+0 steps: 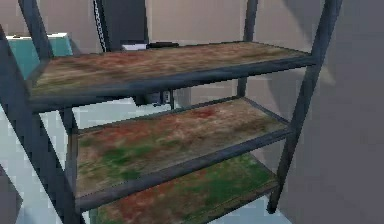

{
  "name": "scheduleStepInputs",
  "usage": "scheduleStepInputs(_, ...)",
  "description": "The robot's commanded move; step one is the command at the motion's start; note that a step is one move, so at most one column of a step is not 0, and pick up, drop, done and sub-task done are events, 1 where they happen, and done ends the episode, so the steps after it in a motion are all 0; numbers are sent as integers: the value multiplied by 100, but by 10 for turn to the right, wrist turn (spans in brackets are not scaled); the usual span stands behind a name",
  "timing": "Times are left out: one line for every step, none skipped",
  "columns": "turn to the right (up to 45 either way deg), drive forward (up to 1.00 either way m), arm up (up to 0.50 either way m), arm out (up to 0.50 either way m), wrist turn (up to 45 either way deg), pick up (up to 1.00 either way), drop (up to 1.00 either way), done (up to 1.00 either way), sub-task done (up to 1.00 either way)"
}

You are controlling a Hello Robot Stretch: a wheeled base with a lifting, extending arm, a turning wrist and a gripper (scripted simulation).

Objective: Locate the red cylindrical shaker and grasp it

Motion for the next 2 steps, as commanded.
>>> scheduleStepInputs(-450,0,0,0,0,0,0,0,0)
scheduleStepInputs(-300,0,0,0,0,0,0,0,0)
